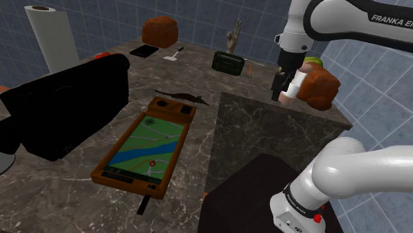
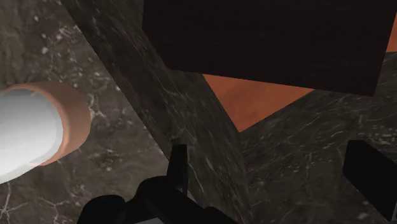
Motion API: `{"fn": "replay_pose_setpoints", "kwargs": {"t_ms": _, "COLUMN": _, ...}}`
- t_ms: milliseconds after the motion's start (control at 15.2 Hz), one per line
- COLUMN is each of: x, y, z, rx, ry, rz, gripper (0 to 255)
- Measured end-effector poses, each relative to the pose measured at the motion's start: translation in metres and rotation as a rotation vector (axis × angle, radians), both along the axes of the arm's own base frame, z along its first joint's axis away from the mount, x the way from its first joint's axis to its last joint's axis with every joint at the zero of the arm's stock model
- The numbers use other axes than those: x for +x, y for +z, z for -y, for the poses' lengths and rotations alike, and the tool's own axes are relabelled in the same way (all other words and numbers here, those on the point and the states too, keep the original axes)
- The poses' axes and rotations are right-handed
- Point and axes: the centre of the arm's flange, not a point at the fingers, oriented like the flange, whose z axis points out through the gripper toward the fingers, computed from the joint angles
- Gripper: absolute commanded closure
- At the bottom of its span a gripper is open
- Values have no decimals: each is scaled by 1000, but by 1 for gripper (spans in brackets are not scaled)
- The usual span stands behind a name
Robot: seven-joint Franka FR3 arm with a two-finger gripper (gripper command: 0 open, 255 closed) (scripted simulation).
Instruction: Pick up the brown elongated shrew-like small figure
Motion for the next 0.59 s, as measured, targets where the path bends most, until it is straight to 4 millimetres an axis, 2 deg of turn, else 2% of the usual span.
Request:
{"fn": "replay_pose_setpoints", "kwargs": {"t_ms": 198, "x": 12, "y": -2, "z": -10, "rx": 0, "ry": 25, "rz": 5, "gripper": 0}}
{"fn": "replay_pose_setpoints", "kwargs": {"t_ms": 396, "x": 39, "y": -6, "z": -29, "rx": 1, "ry": 81, "rz": 17, "gripper": 0}}
{"fn": "replay_pose_setpoints", "kwargs": {"t_ms": 462, "x": 47, "y": -13, "z": -38, "rx": 1, "ry": 101, "rz": 20, "gripper": 0}}
{"fn": "replay_pose_setpoints", "kwargs": {"t_ms": 594, "x": 65, "y": -10, "z": -55, "rx": 1, "ry": 143, "rz": 30, "gripper": 0}}
